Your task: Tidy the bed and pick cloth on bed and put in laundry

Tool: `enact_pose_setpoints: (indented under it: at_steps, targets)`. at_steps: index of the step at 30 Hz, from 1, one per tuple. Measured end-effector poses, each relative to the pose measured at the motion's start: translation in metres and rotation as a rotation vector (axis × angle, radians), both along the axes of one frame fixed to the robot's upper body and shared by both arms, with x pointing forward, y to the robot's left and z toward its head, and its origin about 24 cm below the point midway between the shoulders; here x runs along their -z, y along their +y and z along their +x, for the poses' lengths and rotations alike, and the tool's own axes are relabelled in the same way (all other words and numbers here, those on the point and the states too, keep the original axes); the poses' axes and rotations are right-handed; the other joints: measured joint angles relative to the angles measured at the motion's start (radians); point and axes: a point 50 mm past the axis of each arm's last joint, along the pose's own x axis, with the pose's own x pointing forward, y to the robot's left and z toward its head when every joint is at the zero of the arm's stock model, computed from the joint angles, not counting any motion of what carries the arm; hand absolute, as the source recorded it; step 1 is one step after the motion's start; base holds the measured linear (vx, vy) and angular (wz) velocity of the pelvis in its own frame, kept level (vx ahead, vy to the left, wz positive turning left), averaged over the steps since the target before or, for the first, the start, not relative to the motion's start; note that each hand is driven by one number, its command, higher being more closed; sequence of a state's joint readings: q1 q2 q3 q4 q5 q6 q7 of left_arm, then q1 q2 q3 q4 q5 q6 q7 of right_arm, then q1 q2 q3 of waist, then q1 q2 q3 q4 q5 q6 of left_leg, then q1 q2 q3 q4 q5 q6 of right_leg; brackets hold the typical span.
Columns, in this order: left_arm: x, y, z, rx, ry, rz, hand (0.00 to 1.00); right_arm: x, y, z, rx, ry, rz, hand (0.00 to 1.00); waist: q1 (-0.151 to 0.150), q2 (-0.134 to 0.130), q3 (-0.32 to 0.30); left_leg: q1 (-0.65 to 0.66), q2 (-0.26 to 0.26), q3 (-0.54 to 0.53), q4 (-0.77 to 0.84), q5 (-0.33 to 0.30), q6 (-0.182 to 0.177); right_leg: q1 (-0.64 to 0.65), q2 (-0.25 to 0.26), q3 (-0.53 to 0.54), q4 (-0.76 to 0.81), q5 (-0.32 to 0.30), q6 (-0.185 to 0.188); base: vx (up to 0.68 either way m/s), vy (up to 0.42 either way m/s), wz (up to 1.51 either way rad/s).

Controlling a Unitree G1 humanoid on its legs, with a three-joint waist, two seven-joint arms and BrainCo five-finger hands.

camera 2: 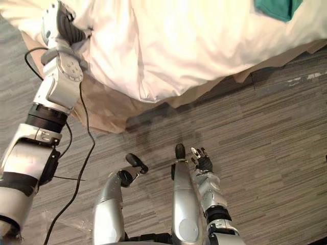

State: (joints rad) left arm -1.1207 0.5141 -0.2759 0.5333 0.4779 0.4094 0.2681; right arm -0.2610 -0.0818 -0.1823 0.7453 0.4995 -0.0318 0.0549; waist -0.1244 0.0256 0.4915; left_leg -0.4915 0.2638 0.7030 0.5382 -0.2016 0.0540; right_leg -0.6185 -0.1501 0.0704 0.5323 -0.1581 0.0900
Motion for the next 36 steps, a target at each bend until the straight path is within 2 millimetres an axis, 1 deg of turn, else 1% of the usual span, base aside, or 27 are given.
enact_pose_setpoints:
  at_steps: [2, 3, 5, 6, 9, 10, 11, 12, 14, 15, 17, 18, 20, 21, 22, 24, 25, 26, 27, 29, 30, 31, 32, 33, 34, 35, 36]
  targets:
    - [0.008, 0.003, 0.001, 0.008, 0.033, -0.01, 1.0, 0.001, 0.0, -0.001, -0.006, 0.006, -0.013, 0.0, -0.001, 0.002, -0.001, 0.024, -0.01, 0.001, -0.016, 0.004, -0.003, 0.02, -0.006, -0.002, -0.005, 0.0, 0.0, 0.04, 0.0, 0.02]
    - [0.02, 0.005, 0.002, 0.032, 0.081, -0.038, 1.0, 0.004, -0.004, -0.006, -0.009, 0.022, -0.04, 0.0, 0.001, 0.012, -0.008, 0.061, -0.032, 0.0, -0.05, 0.015, -0.004, 0.054, -0.019, -0.01, -0.016, -0.001, 0.001, 0.04, -0.016, 0.14]
    - [0.03, 0.006, 0.002, 0.059, 0.106, -0.054, 1.0, 0.008, -0.009, -0.011, -0.007, 0.045, -0.067, 0.0, 0.002, 0.027, -0.017, 0.082, -0.047, -0.002, -0.074, 0.025, -0.005, 0.079, -0.028, -0.019, -0.03, -0.002, 0.002, 0.04, -0.021, 0.14]
    - [0.039, 0.008, 0.002, 0.083, 0.123, -0.074, 1.0, 0.011, -0.013, -0.016, 0.001, 0.066, -0.086, 0.0, 0.006, 0.036, -0.022, 0.105, -0.058, -0.004, -0.092, 0.031, -0.007, 0.101, -0.034, -0.024, -0.035, -0.002, 0.004, 0.02, -0.015, 0.09]
    - [0.055, 0.011, 0.0, 0.121, 0.127, -0.101, 1.0, 0.019, -0.015, -0.026, -0.003, 0.108, -0.114, 0.0, 0.011, 0.039, -0.025, 0.161, -0.076, -0.012, -0.132, 0.044, -0.012, 0.158, -0.044, -0.04, -0.05, -0.005, 0.006, 0.02, -0.028, 0.12]
    - [0.063, 0.012, -0.003, 0.148, 0.124, -0.102, 1.0, 0.024, -0.017, -0.033, 0.007, 0.139, -0.121, 0.0, 0.014, 0.045, -0.043, 0.172, -0.08, -0.027, -0.15, 0.048, -0.016, 0.183, -0.046, -0.06, -0.067, -0.006, 0.006, 0.02, -0.044, 0.21]
    - [0.074, 0.012, -0.007, 0.176, 0.13, -0.102, 1.0, 0.03, -0.02, -0.042, 0.018, 0.179, -0.124, 0.0, 0.026, 0.043, -0.072, 0.179, -0.086, -0.033, -0.168, 0.055, -0.018, 0.194, -0.049, -0.071, -0.077, -0.007, 0.006, 0.03, -0.04, 0.24]
    - [0.08, 0.012, -0.008, 0.188, 0.138, -0.103, 1.0, 0.034, -0.022, -0.047, 0.024, 0.2, -0.127, 0.0, 0.032, 0.042, -0.085, 0.184, -0.089, -0.037, -0.178, 0.059, -0.02, 0.204, -0.05, -0.078, -0.083, -0.008, 0.005, 0.06, -0.042, 0.32]
    - [0.111, 0.018, -0.016, 0.209, 0.193, -0.1, 1.0, 0.046, -0.023, -0.064, 0.03, 0.284, -0.124, 0.0, 0.044, 0.04, -0.127, 0.217, -0.094, -0.071, -0.202, 0.069, -0.027, 0.271, -0.053, -0.121, -0.118, -0.009, 0.005, 0.08, -0.04, 0.36]
    - [0.119, 0.019, -0.018, 0.214, 0.211, -0.101, 1.0, 0.049, -0.023, -0.069, 0.032, 0.303, -0.124, 0.0, 0.051, 0.036, -0.138, 0.227, -0.095, -0.074, -0.208, 0.07, -0.03, 0.286, -0.052, -0.127, -0.127, -0.009, 0.004, 0.09, -0.03, 0.25]
    - [0.152, 0.024, -0.031, 0.244, 0.27, -0.108, 1.0, 0.062, -0.021, -0.088, 0.038, 0.388, -0.107, 0.0, 0.075, 0.021, -0.187, 0.269, -0.103, -0.095, -0.241, 0.078, -0.041, 0.353, -0.05, -0.155, -0.173, -0.009, 0.004, 0.11, -0.02, 0.21]
    - [0.159, 0.025, -0.034, 0.253, 0.281, -0.114, 1.0, 0.066, -0.02, -0.093, 0.039, 0.41, -0.1, 0.0, 0.075, 0.017, -0.199, 0.279, -0.106, -0.101, -0.246, 0.08, -0.044, 0.37, -0.05, -0.163, -0.185, -0.009, 0.004, 0.13, -0.017, 0.25]
    - [0.18, 0.026, -0.049, 0.288, 0.296, -0.147, 1.0, 0.079, -0.014, -0.114, 0.042, 0.499, -0.069, 0.0, 0.073, 0.002, -0.238, 0.326, -0.114, -0.124, -0.281, 0.089, -0.058, 0.45, -0.043, -0.191, -0.251, -0.003, 0.007, 0.14, -0.025, 0.23]
    - [0.185, 0.026, -0.052, 0.295, 0.303, -0.152, 0.0, 0.083, -0.014, -0.12, 0.042, 0.524, -0.064, 0.0, 0.07, -0.001, -0.249, 0.337, -0.118, -0.133, -0.294, 0.093, -0.063, 0.47, -0.041, -0.199, -0.271, 0.0, 0.007, 0.15, -0.043, 0.24]
    - [0.198, 0.026, -0.059, 0.306, 0.329, -0.165, 0.0, 0.09, -0.015, -0.133, 0.05, 0.579, -0.056, 0.0, 0.064, -0.001, -0.274, 0.357, -0.125, -0.147, -0.32, 0.101, -0.07, 0.508, -0.033, -0.219, -0.309, 0.006, 0.006, 0.16, -0.059, 0.26]
    - [0.219, 0.027, -0.072, 0.306, 0.37, -0.208, 0.0, 0.098, -0.016, -0.152, 0.066, 0.654, -0.038, 0.0, 0.062, -0.001, -0.287, 0.409, -0.134, -0.17, -0.366, 0.114, -0.084, 0.578, -0.023, -0.238, -0.365, 0.016, 0.005, 0.18, -0.067, 0.21]
    - [0.226, 0.029, -0.077, 0.299, 0.387, -0.223, 0.0, 0.1, -0.016, -0.156, 0.066, 0.673, -0.034, 0.0, 0.06, -0.001, -0.291, 0.422, -0.138, -0.177, -0.383, 0.12, -0.089, 0.595, -0.021, -0.244, -0.379, 0.018, 0.004, 0.15, -0.067, 0.16]
    - [0.239, 0.028, -0.085, 0.292, 0.413, -0.253, 0.0, 0.104, -0.016, -0.164, 0.065, 0.704, -0.028, 0.0, 0.06, 0.0, -0.308, 0.438, -0.144, -0.194, -0.417, 0.134, -0.096, 0.612, -0.014, -0.252, -0.399, 0.02, 0.001, 0.18, -0.087, 0.18]
    - [0.253, 0.026, -0.094, 0.277, 0.439, -0.294, 0.0, 0.106, -0.015, -0.17, 0.062, 0.727, -0.019, 0.0, 0.06, 0.004, -0.32, 0.466, -0.144, -0.208, -0.456, 0.149, -0.108, 0.637, -0.001, -0.259, -0.416, 0.026, -0.001, 0.18, -0.087, 0.16]
    - [0.264, 0.024, -0.101, 0.259, 0.46, -0.337, 0.0, 0.107, -0.016, -0.174, 0.057, 0.739, -0.021, 0.0, 0.059, 0.004, -0.335, 0.487, -0.144, -0.226, -0.48, 0.154, -0.116, 0.658, 0.011, -0.276, -0.421, 0.026, -0.001, 0.16, -0.066, 0.17]
    - [0.278, 0.02, -0.11, 0.235, 0.483, -0.377, 0.0, 0.109, -0.016, -0.179, 0.052, 0.758, -0.016, 0.0, 0.059, 0.0, -0.345, 0.522, -0.135, -0.251, -0.499, 0.162, -0.127, 0.694, 0.025, -0.289, -0.422, 0.028, -0.003, 0.17, -0.071, 0.27]
    - [0.285, 0.018, -0.114, 0.225, 0.496, -0.396, 0.0, 0.11, -0.016, -0.181, 0.052, 0.768, -0.014, 0.0, 0.059, 0.0, -0.351, 0.534, -0.13, -0.26, -0.503, 0.162, -0.128, 0.708, 0.03, -0.296, -0.421, 0.029, -0.006, 0.22, -0.096, 0.36]
    - [0.301, 0.017, -0.126, 0.193, 0.543, -0.448, 0.0, 0.111, -0.016, -0.185, 0.053, 0.786, -0.012, 0.0, 0.06, 0.0, -0.366, 0.549, -0.12, -0.281, -0.501, 0.162, -0.128, 0.729, 0.041, -0.307, -0.414, 0.034, -0.014, 0.15, -0.069, 0.25]
    - [0.311, 0.017, -0.134, 0.166, 0.567, -0.484, 0.0, 0.112, -0.017, -0.187, 0.049, 0.792, -0.013, 0.0, 0.061, 0.001, -0.372, 0.559, -0.115, -0.285, -0.5, 0.162, -0.128, 0.736, 0.045, -0.307, -0.401, 0.035, -0.015, 0.23, -0.132, 0.29]
    - [0.339, 0.016, -0.159, 0.08, 0.637, -0.601, 0.0, 0.111, -0.023, -0.188, 0.045, 0.795, -0.031, 0.0, 0.06, 0.023, -0.379, 0.579, -0.073, -0.304, -0.487, 0.163, -0.127, 0.706, 0.062, -0.307, -0.278, 0.031, -0.016, 0.16, -0.097, 0.2]
    - [0.349, 0.014, -0.168, 0.043, 0.66, -0.651, 0.0, 0.11, -0.027, -0.189, 0.05, 0.795, -0.038, 0.0, 0.055, 0.051, -0.372, 0.582, -0.044, -0.308, -0.478, 0.161, -0.128, 0.666, 0.077, -0.304, -0.235, 0.001, -0.027, 0.18, -0.172, 0.19]
    - [0.366, 0.019, -0.187, -0.049, 0.702, -0.712, 0.0, 0.11, -0.03, -0.191, 0.047, 0.798, -0.05, 0.0, 0.06, 0.062, -0.389, 0.585, -0.024, -0.324, -0.481, 0.161, -0.13, 0.692, 0.114, -0.308, -0.427, -0.005, -0.026, 0.15, -0.153, 0.14]
